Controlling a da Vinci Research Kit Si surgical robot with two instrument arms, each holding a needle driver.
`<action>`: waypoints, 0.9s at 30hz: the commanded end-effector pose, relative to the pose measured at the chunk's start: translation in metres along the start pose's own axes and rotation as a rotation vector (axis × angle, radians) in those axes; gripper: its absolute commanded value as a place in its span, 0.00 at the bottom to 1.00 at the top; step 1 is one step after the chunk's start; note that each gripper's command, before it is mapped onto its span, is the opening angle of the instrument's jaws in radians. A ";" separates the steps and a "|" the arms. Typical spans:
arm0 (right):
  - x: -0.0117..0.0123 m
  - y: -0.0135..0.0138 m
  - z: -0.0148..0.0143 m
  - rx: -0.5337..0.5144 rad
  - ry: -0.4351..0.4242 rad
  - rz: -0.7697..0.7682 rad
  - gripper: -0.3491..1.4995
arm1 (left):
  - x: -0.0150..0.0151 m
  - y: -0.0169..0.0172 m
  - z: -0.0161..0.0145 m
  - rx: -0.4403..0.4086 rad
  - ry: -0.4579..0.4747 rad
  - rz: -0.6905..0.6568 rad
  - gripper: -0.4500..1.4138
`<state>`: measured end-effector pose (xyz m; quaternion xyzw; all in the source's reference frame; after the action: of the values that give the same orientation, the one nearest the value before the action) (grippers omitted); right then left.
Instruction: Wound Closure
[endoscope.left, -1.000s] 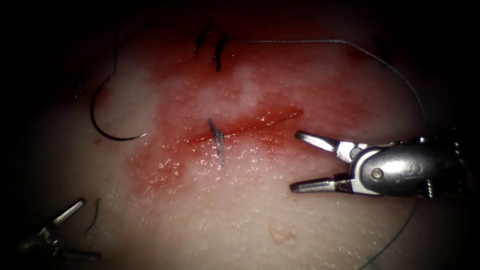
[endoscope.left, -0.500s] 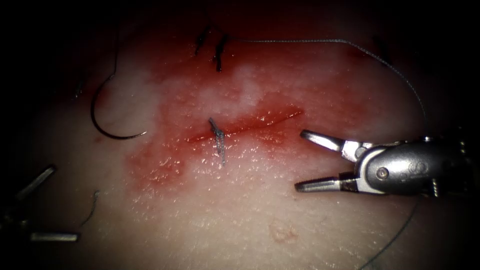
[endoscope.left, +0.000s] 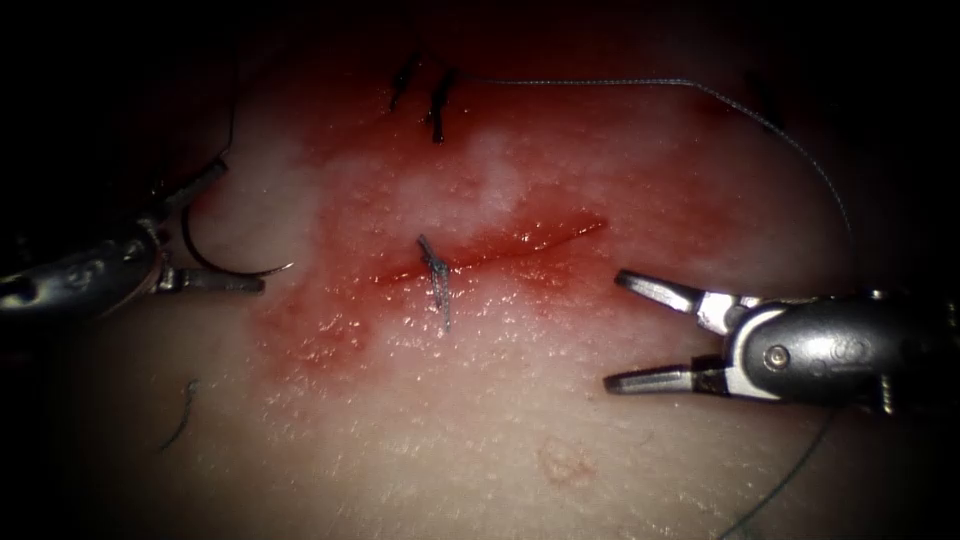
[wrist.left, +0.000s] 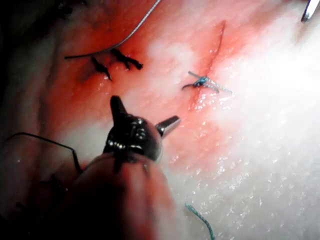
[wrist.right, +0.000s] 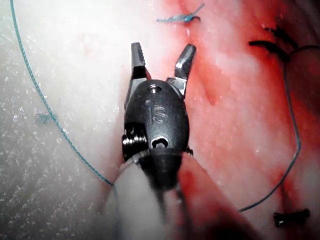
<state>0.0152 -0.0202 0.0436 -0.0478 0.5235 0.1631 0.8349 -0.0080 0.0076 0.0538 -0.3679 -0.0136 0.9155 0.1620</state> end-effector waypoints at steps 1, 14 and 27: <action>0.0000 -0.0002 0.0007 0.006 0.003 0.002 0.83 | -0.0004 -0.0002 0.0016 -0.031 -0.025 0.013 0.75; -0.0001 -0.0002 0.0005 0.014 0.001 0.001 0.83 | -0.0039 -0.0008 0.0042 -0.234 -0.311 0.112 0.67; -0.0001 -0.0004 0.0005 0.014 0.001 0.000 0.80 | -0.0046 -0.0010 0.0050 -0.333 -0.399 0.050 0.02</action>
<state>0.0150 -0.0201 0.0433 -0.0431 0.5242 0.1601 0.8353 -0.0075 0.0074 0.0600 -0.1986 -0.1893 0.9589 0.0721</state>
